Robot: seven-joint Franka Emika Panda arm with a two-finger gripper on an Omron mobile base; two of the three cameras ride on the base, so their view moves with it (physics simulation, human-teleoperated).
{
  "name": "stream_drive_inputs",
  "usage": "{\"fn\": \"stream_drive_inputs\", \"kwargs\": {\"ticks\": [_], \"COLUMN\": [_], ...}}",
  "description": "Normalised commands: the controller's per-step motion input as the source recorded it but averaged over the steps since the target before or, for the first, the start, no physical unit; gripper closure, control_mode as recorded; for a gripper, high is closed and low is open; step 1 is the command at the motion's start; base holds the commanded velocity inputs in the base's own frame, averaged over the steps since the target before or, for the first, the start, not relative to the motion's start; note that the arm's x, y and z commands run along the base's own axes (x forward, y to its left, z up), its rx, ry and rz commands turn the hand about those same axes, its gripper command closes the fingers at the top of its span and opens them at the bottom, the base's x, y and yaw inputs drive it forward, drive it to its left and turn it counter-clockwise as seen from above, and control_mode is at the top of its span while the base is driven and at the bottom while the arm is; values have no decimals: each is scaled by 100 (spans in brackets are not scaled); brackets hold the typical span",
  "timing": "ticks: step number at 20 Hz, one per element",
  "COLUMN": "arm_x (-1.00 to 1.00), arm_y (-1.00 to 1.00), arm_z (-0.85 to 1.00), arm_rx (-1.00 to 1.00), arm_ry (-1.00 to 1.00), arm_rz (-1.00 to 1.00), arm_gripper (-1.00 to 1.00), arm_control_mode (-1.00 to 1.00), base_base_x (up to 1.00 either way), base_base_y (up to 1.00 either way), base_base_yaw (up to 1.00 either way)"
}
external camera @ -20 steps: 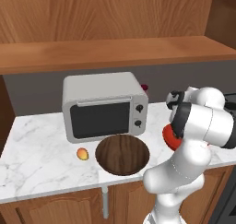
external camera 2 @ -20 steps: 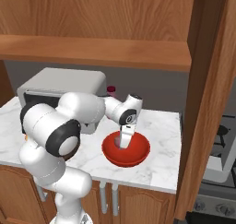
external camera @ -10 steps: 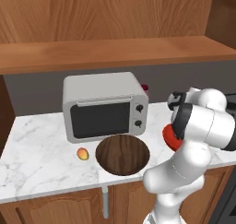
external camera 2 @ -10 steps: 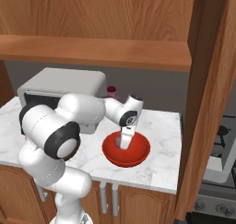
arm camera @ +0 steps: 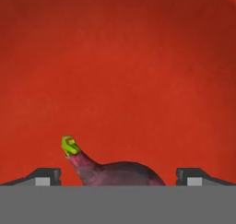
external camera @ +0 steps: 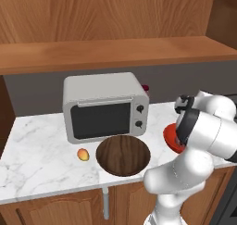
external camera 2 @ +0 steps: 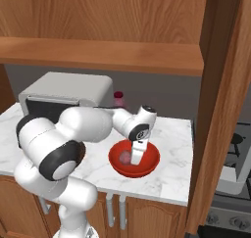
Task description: Pick both bowls and place them on the counter. Then place the mango in one bowl and place the onion in the other bowl.
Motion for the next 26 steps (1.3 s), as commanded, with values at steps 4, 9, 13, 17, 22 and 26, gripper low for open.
{"fn": "stream_drive_inputs", "kwargs": {"ticks": [4,9,13,17,22,26], "arm_x": [-12,-5,-19,-35,-50,-31], "arm_y": [-4,0,0,0,18,42], "arm_z": [0,19,38,35,9,26], "arm_rx": [0,0,0,0,0,0], "arm_ry": [-5,-11,-23,-24,-14,-9], "arm_rz": [0,0,0,0,0,0], "arm_gripper": [-100,-100,-100,-100,-100,-100], "arm_control_mode": [-100,-100,-100,-100,-100,-100], "base_base_x": [0,0,0,0,0,0], "base_base_y": [0,0,0,0,0,0], "base_base_yaw": [0,0,0,0,0,0]}}
